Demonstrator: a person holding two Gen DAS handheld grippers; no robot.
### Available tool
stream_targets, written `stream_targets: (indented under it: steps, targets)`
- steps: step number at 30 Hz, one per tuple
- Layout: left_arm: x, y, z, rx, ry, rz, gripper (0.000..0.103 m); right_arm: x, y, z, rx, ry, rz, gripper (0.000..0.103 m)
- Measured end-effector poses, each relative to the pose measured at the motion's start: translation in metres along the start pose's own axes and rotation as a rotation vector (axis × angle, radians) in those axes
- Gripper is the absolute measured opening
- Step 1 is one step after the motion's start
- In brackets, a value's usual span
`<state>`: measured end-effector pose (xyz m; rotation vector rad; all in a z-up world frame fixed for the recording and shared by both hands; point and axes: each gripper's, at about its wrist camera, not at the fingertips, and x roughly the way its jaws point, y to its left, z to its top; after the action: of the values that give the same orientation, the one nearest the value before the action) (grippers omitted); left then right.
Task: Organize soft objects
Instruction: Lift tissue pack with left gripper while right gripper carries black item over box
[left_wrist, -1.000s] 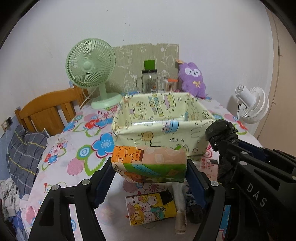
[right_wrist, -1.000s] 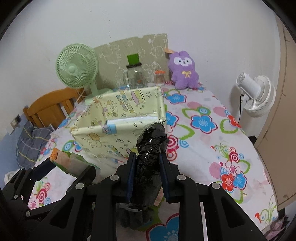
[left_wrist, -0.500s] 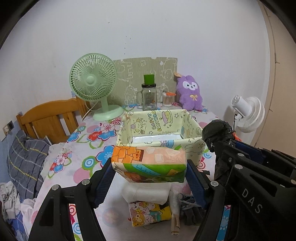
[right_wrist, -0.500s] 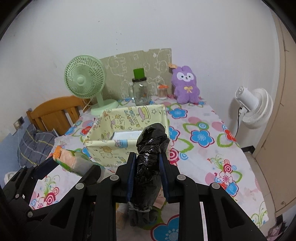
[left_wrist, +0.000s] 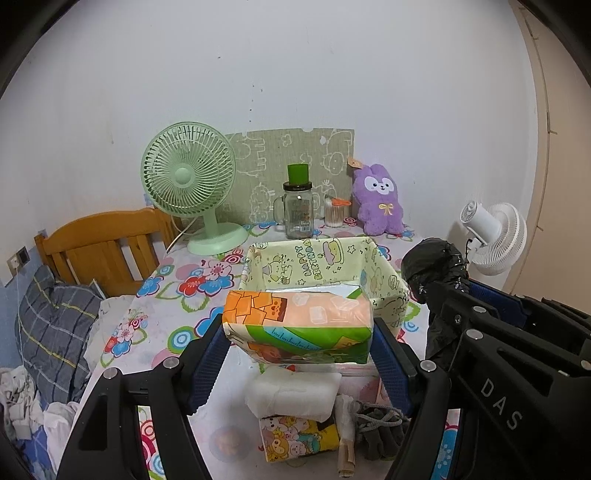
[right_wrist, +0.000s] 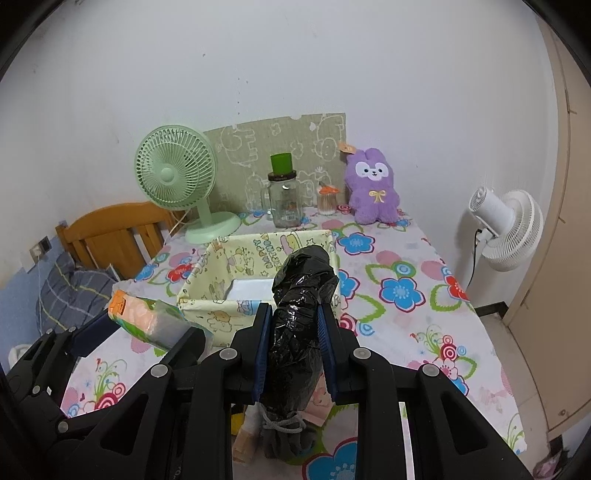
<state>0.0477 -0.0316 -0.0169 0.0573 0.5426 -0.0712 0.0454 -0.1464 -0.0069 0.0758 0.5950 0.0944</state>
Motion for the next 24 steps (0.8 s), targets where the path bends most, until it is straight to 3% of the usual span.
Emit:
stream_targets:
  steps: [24]
  targets:
    - [0.034,0.008,0.032,-0.020,-0.007,-0.003,0.076,0.032,0.001,0.035,-0.003,-0.026,-0.026,0.028]
